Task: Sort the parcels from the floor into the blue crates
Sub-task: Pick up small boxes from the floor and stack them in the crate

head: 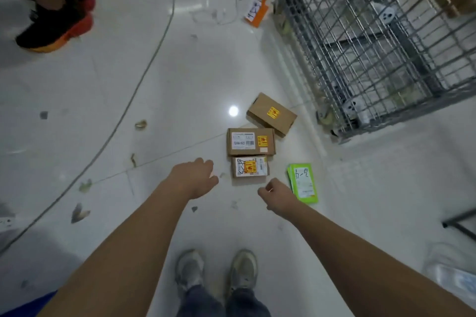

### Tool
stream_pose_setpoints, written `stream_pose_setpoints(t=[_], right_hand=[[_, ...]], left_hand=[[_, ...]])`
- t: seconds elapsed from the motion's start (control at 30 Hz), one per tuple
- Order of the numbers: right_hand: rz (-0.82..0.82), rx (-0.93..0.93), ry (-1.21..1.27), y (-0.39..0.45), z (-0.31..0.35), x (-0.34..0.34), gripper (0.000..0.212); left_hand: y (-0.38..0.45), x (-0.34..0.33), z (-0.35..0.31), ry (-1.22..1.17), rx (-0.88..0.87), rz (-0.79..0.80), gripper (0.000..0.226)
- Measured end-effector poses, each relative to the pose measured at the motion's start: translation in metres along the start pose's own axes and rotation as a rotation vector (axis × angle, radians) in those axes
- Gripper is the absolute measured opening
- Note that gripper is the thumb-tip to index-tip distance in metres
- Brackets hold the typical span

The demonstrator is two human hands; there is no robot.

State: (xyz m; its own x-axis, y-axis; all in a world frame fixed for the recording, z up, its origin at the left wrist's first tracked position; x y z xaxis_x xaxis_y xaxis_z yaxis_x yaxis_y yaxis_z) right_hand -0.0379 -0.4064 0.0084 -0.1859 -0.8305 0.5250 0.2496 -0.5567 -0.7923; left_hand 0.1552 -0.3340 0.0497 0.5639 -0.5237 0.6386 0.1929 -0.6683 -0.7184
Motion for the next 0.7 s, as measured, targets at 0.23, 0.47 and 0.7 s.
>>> stream_pose_setpoints(t=[0.23, 0.47, 0.7], right_hand=[[0.084, -0.144, -0.001, 0.039, -0.060, -0.005, 0.024], [0.014, -0.237, 0.085, 0.118, -0.077, -0.005, 0.022], [-0.009, -0.214, 0.102, 0.196, -0.089, -0.021, 0.046]], left_hand=[[0.071, -0.050, -0.026, 0.069, 0.029, 0.230, 0.048], [0.165, -0.077, -0.046, -0.142, 0.099, 0.196, 0.039], [0.228, -0.140, -0.027, -0.337, 0.291, 0.214, 0.050]])
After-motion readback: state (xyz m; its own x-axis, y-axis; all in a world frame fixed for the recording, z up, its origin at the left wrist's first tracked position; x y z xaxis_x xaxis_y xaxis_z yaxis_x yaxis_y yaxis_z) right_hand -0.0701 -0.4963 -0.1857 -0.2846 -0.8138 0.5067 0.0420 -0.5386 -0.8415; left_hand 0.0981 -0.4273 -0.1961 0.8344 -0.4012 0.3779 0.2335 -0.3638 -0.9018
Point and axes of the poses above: each hand's wrist, its own y-axis towards the middle knuckle, its own x-axis out of the back of the hand, z = x × y, the point moved 5 cm from there along y, towards the middle knuckle, and after that the axes turned 6 degrees about -y, right-handed, at the moved point
